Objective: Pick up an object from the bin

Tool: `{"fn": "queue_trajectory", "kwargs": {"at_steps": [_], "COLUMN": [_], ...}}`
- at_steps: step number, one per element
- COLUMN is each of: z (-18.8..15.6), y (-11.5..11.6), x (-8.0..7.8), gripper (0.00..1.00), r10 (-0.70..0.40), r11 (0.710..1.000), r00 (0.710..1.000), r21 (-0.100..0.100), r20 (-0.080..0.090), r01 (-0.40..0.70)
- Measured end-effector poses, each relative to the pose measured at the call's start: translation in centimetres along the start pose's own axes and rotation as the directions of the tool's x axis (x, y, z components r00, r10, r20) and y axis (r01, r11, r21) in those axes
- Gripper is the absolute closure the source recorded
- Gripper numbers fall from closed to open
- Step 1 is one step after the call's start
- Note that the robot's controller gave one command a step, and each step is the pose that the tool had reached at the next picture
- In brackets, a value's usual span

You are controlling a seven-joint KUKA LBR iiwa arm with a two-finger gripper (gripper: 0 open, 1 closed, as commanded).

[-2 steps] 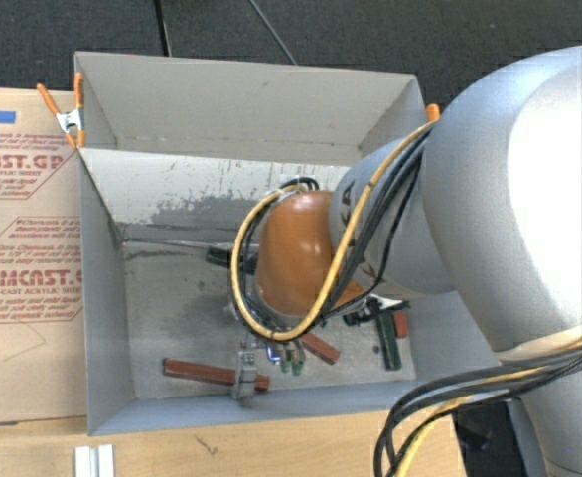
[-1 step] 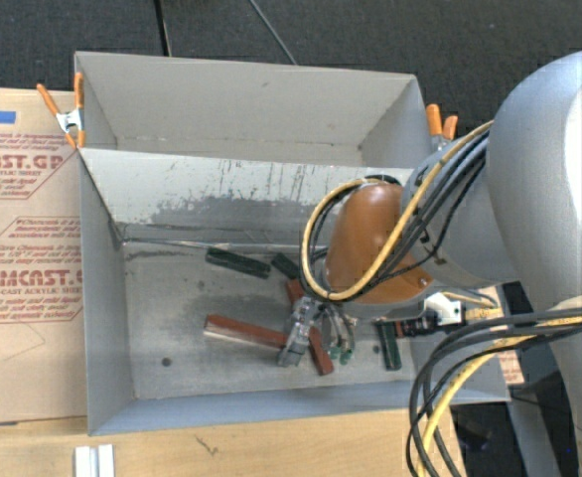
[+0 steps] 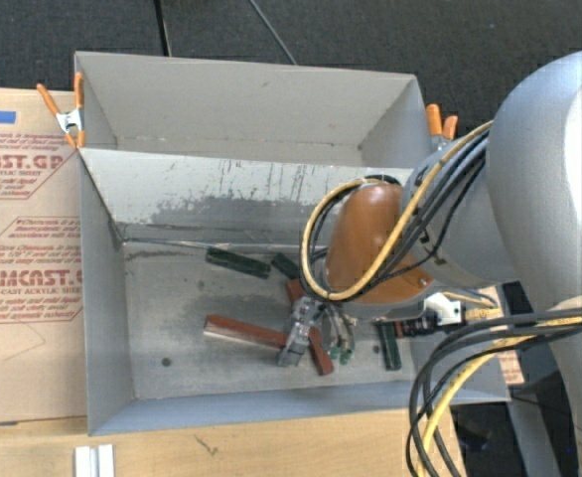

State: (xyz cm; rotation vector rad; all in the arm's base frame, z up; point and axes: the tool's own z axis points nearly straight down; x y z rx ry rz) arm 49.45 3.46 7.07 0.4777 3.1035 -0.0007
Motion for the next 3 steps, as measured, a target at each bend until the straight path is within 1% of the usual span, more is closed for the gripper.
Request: {"fn": "queue_trajectory", "kwargs": {"at_steps": [1,2,3], "z": [-0.3,-1.9,-4.0], "y": [0.0,-0.1,0.0], "x": [0.1,0.3,0.2], "gripper": [1.0,1.0,1.0], "r10": [0.0,0.0,-0.001], "r11": [1.0,1.0,1.0], "r00": [1.0,1.0,1.0], "r21": [0.001,0.003,0.001], "r20": [-0.003,-0.011,-0.007], "r01": [0.0,0.0,0.001]}}
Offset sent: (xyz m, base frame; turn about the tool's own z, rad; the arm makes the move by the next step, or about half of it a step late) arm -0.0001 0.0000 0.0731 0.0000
